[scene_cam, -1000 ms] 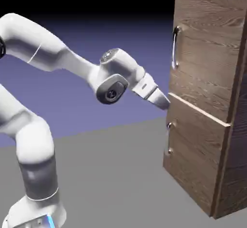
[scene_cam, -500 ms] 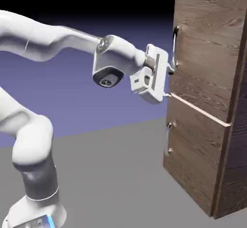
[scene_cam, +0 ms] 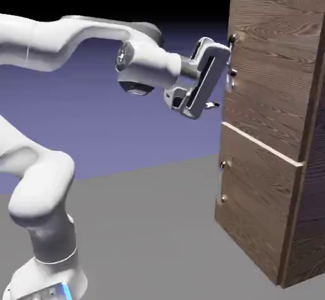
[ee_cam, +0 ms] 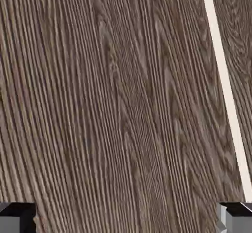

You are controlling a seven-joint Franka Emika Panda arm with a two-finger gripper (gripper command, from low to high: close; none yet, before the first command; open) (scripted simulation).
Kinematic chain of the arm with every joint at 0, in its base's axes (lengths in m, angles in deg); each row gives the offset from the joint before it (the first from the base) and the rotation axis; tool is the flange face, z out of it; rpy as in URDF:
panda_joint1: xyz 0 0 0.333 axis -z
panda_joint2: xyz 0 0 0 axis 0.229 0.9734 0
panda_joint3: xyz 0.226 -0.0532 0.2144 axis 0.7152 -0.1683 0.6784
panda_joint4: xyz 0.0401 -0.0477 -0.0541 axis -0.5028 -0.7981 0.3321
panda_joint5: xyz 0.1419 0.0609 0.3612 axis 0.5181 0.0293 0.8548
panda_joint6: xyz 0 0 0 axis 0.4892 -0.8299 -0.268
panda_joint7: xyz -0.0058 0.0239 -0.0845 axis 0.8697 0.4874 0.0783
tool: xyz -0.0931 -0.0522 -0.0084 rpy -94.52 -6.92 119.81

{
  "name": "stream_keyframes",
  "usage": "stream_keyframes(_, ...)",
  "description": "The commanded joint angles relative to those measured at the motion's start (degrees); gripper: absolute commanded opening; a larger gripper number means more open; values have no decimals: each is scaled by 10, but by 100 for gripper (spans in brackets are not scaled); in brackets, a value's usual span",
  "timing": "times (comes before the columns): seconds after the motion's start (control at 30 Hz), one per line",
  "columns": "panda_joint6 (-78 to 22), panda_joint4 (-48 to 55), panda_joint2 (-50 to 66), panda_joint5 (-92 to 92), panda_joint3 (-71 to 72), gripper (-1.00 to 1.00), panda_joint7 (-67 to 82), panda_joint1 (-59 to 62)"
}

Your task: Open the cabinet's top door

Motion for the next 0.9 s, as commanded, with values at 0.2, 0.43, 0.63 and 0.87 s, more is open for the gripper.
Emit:
stream_keyframes(0.2, -4, 31, -18, 174, 49, 0, -75, 48)
stream_keyframes(0.43, -8, 63, -35, 349, 99, 0, -151, 96)
stream_keyframes(0.63, -11, 89, -51, 498, 141, 0, -215, 138)
stream_keyframes(0.87, -22, 135, -37, 603, 196, 0, -245, 204)
